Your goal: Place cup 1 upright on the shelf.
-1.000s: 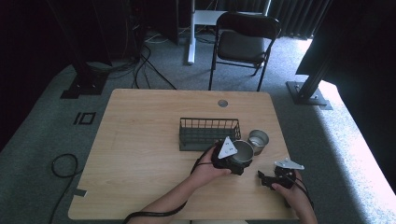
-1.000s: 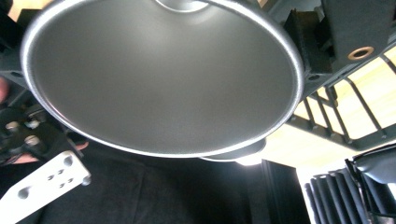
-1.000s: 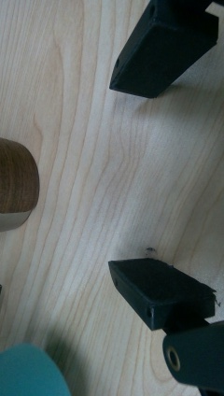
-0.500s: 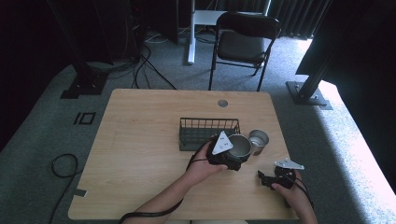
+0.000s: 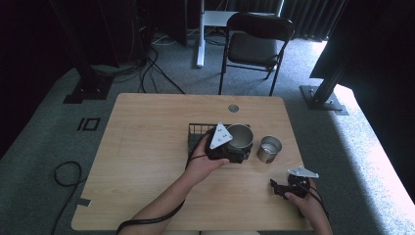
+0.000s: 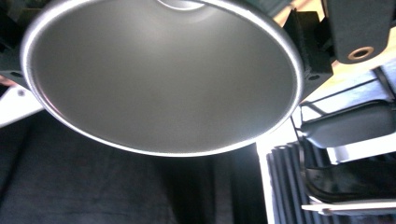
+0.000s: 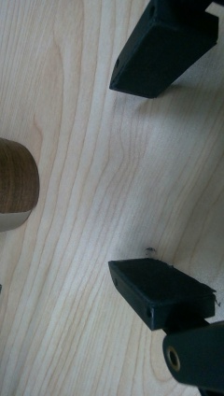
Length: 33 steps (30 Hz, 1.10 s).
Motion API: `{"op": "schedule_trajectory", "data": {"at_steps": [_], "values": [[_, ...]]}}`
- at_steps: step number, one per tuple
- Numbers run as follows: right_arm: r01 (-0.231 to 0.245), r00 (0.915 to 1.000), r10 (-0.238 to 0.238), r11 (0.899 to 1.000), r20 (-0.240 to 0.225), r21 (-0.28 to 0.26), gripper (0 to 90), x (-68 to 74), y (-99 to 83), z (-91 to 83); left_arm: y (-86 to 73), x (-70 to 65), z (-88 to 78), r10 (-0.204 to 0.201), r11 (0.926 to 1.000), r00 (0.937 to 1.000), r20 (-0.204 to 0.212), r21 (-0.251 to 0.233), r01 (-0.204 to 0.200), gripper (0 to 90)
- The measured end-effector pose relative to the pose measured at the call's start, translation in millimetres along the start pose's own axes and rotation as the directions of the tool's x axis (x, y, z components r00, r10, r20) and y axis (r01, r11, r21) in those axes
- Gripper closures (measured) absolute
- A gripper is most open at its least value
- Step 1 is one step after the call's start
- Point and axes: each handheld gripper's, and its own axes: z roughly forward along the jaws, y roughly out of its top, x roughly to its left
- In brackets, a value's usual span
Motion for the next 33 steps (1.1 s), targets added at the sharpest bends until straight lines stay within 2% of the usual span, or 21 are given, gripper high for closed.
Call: {"op": "schedule_trajectory", "data": {"at_steps": [5, 13, 16, 18, 24, 26, 30, 33], "values": [[0.0, 1.0, 0.0, 1.0, 0.0, 0.0, 11.8, 0.0, 0.0, 0.0, 9.0, 11.6, -7.9, -0.007, 0.9997, 0.9984, -0.056, -0.022, 0.006, 13.3], [0.0, 1.0, 0.0, 1.0, 0.0, 0.0, 11.8, 0.0, 0.0, 0.0, 19.2, 32.0, -18.0, -0.048, 0.9974, 0.9893, -0.138, -0.06, 0.04, 13.3], [0.0, 1.0, 0.0, 1.0, 0.0, 0.0, 11.8, 0.0, 0.0, 0.0, 19.9, 41.5, -20.6, -0.077, 0.9954, 0.9811, -0.178, -0.071, 0.065, 13.3], [0.0, 1.0, 0.0, 1.0, 0.0, 0.0, 11.8, 0.0, 0.0, 0.0, 19.6, 46.3, -22.0, -0.072, 0.9958, 0.976, -0.205, -0.07, 0.059, 13.3], [0.0, 1.0, 0.0, 1.0, 0.0, 0.0, 11.8, 0.0, 0.0, 0.0, 14.2, 61.9, -24.7, -0.101, 0.9931, 0.957, -0.272, -0.084, 0.081, 13.3], [0.0, 1.0, 0.0, 1.0, 0.0, 0.0, 11.8, 0.0, 0.0, 0.0, 10.9, 66.7, -25.3, -0.109, 0.9925, 0.947, -0.302, -0.086, 0.087, 13.3], [-0.001, 1.0, 0.001, 1.0, 0.0, 0.0, 11.8, 0.1, 0.0, 0.0, 4.0, 74.7, -25.7, -0.122, 0.9913, 0.9322, -0.341, -0.088, 0.098, 13.3], [0.0, 1.0, 0.0, 1.0, -0.001, 0.0, 11.8, 0.0, 0.0, 0.0, -2.1, 78.9, -24.9, -0.131, 0.9903, 0.9272, -0.351, -0.089, 0.107, 13.3]]}}
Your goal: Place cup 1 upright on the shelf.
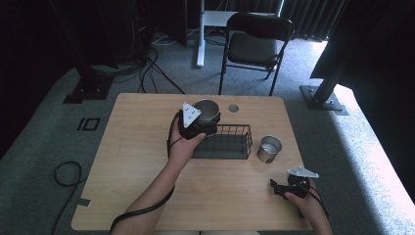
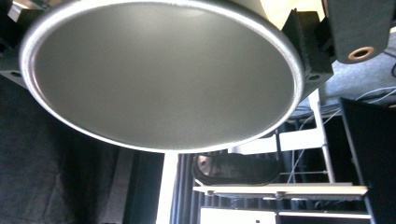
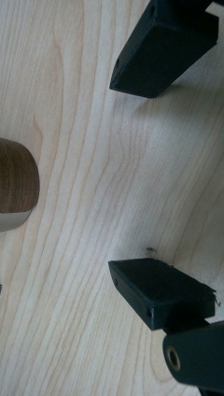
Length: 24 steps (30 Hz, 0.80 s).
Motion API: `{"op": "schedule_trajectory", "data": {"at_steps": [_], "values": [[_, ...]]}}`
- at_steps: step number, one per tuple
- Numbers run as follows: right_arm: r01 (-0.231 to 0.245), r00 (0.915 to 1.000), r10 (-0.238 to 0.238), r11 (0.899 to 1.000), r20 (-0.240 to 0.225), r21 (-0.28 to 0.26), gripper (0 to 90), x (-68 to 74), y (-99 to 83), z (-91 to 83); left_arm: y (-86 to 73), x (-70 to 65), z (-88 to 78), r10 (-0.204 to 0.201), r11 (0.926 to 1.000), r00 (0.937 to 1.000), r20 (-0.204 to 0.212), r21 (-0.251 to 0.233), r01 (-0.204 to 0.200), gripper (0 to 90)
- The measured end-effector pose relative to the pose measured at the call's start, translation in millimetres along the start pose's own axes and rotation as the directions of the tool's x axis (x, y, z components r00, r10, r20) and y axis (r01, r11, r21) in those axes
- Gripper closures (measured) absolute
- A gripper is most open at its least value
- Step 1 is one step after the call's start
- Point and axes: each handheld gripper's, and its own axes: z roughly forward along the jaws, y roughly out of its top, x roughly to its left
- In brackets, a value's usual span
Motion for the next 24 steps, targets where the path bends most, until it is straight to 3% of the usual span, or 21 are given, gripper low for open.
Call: {"op": "schedule_trajectory", "data": {"at_steps": [10, 24], "values": [[0.0, 1.0, 0.0, 1.0, 0.0, 0.0, 11.8, 0.0, 0.0, 0.0, -24.5, 12.0, 10.1, -0.024, 0.9987, 0.9987, -0.045, 0.043, 0.026, 13.3], [0.001, 1.0, -0.001, 1.0, 0.0, 0.0, 11.8, 0.0, 0.0, 0.0, -46.1, 12.6, 18.3, -0.034, 0.9957, 0.9985, -0.043, 0.085, 0.038, 13.3]]}}
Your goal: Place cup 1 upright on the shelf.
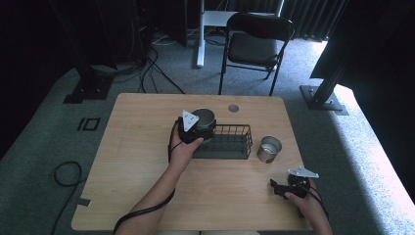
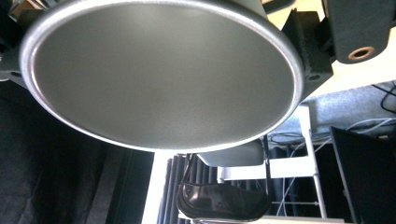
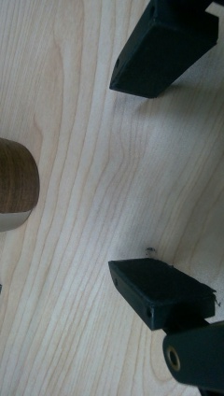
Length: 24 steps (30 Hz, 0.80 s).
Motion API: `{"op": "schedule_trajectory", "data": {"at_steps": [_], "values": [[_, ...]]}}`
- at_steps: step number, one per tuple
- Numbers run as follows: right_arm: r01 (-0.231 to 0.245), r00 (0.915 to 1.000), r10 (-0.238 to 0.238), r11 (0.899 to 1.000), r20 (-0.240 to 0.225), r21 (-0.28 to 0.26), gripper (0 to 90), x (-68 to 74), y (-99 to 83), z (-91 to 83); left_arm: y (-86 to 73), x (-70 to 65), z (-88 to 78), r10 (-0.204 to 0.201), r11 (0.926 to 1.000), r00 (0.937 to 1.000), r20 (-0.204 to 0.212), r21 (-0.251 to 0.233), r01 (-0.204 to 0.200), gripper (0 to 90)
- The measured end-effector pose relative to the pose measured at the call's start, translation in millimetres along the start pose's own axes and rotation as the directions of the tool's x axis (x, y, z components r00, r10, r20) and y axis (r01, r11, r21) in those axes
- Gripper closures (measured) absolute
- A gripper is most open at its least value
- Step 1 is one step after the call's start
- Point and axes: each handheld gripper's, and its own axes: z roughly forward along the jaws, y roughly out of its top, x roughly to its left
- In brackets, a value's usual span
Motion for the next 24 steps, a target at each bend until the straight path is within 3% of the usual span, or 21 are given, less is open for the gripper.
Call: {"op": "schedule_trajectory", "data": {"at_steps": [14, 24], "values": [[0.0, 1.0, 0.0, 1.0, 0.0, 0.0, 11.8, 0.0, 0.0, 0.0, -10.1, -2.8, 9.6, 0.004, 0.9999, 0.9999, 0.01, 0.014, -0.004, 13.3], [0.0, 1.0, 0.0, 1.0, 0.0, 0.0, 11.8, 0.0, 0.0, 0.0, -14.2, -5.8, 8.0, 0.038, 0.9986, 0.9993, 0.001, 0.037, -0.038, 12.8]]}}
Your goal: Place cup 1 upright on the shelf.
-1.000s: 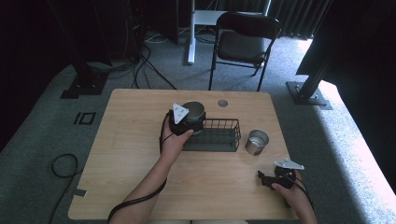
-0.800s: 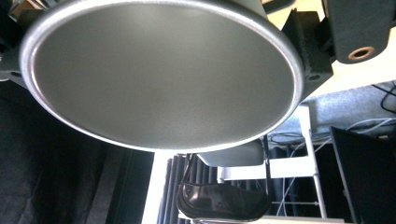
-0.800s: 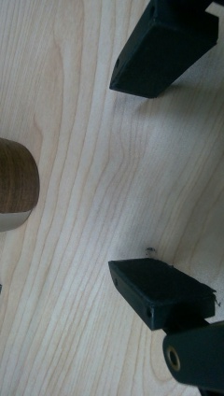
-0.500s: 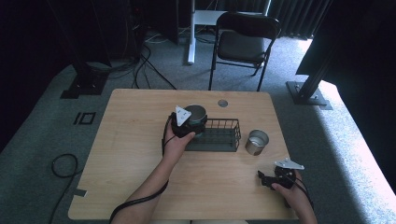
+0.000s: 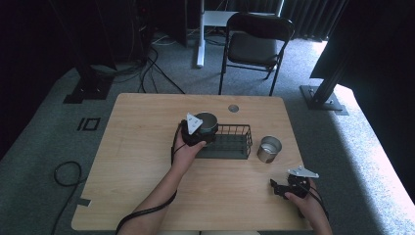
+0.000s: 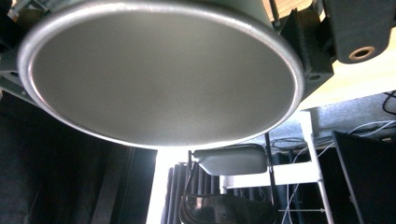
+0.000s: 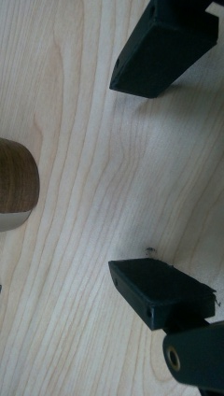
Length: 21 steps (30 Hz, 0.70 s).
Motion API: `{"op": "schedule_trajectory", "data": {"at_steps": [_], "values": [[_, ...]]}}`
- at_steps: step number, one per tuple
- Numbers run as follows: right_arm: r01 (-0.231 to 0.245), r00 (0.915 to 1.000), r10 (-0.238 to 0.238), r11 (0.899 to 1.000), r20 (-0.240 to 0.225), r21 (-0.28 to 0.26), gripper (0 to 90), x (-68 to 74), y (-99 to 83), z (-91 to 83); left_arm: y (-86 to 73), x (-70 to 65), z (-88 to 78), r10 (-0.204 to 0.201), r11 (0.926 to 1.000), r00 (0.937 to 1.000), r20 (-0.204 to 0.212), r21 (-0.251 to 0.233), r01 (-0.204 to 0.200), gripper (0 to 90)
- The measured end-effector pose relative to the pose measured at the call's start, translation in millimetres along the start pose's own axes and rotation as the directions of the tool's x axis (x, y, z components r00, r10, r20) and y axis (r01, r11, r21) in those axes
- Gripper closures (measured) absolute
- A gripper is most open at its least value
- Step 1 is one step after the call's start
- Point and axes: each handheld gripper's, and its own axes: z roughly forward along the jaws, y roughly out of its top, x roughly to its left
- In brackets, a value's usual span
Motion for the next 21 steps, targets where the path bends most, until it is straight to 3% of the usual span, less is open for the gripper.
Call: {"op": "schedule_trajectory", "data": {"at_steps": [7, 21], "values": [[0.0, 1.0, 0.0, 1.0, 0.0, 0.0, 11.8, 0.0, 0.0, 0.0, -2.2, -1.1, -3.8, 0.025, 0.9974, 0.9992, 0.032, 0.067, -0.027, 8.2], [0.0, 1.0, 0.0, 1.0, 0.0, 0.0, 11.8, 0.0, 0.0, 0.0, 1.1, 3.7, -25.6, 0.033, 0.9941, 0.9969, 0.071, 0.1, -0.04, 8.2]]}}
